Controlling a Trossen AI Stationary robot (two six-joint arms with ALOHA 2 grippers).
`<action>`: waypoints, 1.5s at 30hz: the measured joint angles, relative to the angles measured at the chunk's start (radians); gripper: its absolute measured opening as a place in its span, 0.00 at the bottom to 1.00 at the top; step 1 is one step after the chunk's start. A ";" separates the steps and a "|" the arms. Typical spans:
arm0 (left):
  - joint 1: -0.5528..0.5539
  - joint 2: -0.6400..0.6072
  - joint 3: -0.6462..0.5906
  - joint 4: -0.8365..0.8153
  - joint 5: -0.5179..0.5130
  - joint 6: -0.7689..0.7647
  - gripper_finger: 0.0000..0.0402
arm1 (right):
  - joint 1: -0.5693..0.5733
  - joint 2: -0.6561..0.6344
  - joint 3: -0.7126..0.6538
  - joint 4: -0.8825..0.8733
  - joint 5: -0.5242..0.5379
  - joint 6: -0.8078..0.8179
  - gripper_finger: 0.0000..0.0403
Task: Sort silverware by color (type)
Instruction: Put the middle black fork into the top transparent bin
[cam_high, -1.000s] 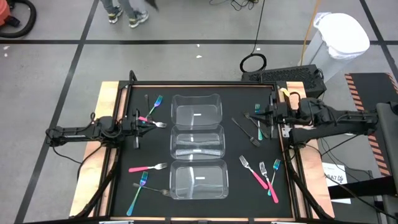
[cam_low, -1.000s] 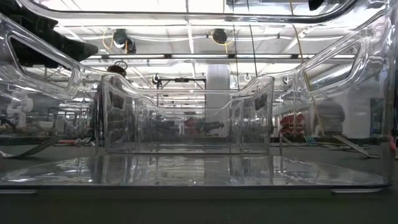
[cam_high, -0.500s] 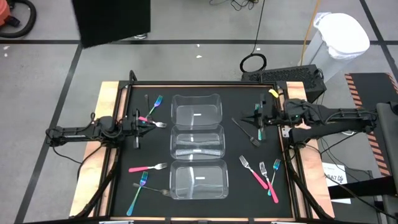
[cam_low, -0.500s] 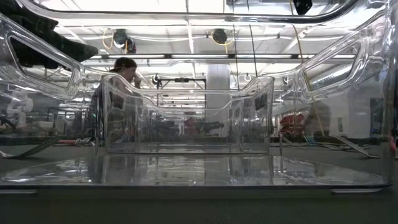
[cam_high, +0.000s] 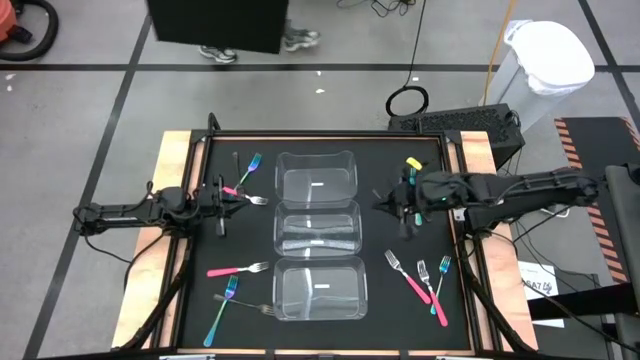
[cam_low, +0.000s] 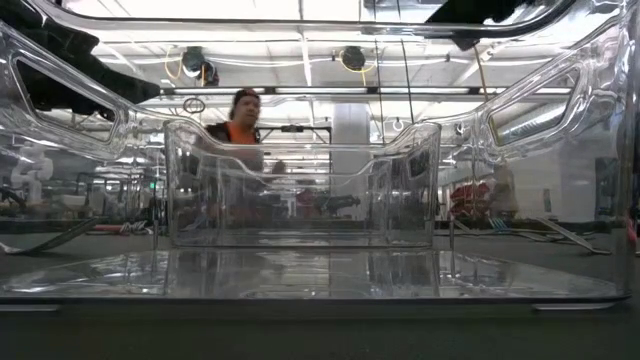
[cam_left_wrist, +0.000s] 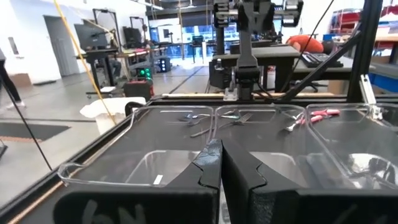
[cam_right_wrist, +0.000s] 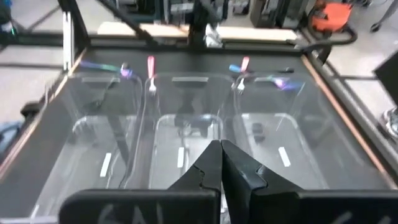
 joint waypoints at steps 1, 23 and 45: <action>0.000 0.000 0.003 -0.005 -0.001 -0.001 0.03 | 0.004 0.019 0.000 0.000 0.000 0.000 0.00; -0.001 0.533 0.727 -0.425 -0.068 -0.080 0.03 | 0.040 0.167 0.000 0.000 0.001 -0.036 0.00; -0.370 0.973 0.723 -0.185 -0.187 -0.198 0.03 | 0.078 0.172 0.000 0.000 -0.002 0.048 0.00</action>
